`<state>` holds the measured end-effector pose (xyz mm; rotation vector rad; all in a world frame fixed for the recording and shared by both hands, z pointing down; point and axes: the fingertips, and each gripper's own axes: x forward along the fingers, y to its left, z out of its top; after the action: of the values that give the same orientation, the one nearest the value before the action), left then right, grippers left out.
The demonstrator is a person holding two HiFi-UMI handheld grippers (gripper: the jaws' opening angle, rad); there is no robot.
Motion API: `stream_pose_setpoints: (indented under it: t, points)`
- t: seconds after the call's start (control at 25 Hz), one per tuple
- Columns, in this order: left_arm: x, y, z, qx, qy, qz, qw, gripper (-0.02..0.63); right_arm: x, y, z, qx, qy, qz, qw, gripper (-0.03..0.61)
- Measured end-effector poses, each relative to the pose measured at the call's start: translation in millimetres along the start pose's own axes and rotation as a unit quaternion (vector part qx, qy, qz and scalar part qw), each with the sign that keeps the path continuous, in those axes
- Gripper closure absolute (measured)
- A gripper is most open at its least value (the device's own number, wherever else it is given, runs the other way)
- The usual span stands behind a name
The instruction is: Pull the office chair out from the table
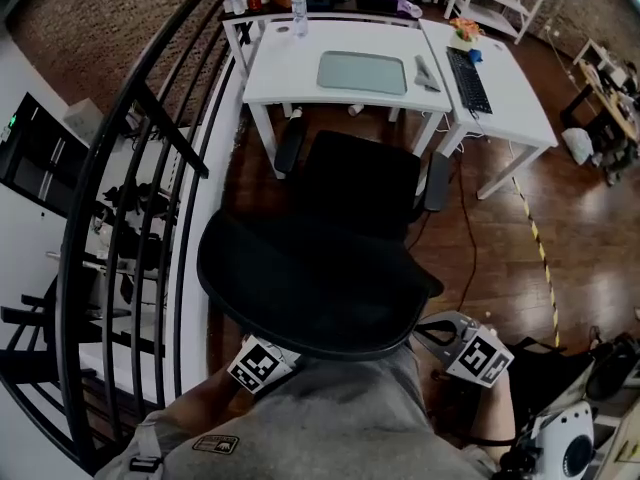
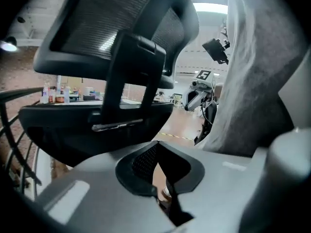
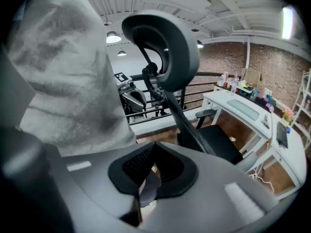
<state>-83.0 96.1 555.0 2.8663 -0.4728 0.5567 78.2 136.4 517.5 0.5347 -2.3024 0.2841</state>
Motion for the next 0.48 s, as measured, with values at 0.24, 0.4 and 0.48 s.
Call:
stream_pose_setpoints:
  t: [0.24,0.4,0.48]
  points:
    - [35,-21,-3,0.012,0.03,-0.029,0.9991,0.611,48,19,-7,0.001,-0.038,0.03,0.999,0.572]
    - [47,-33,5,0.001,0.03,-0.021,0.9993,0.611,61,21,-9,0.041,-0.051,0.008,0.998,0.572]
    - [53,-42,6,-0.006,0.033,-0.02,0.9992,0.611,61,22,-10,0.061,-0.058,0.005,0.996,0.572]
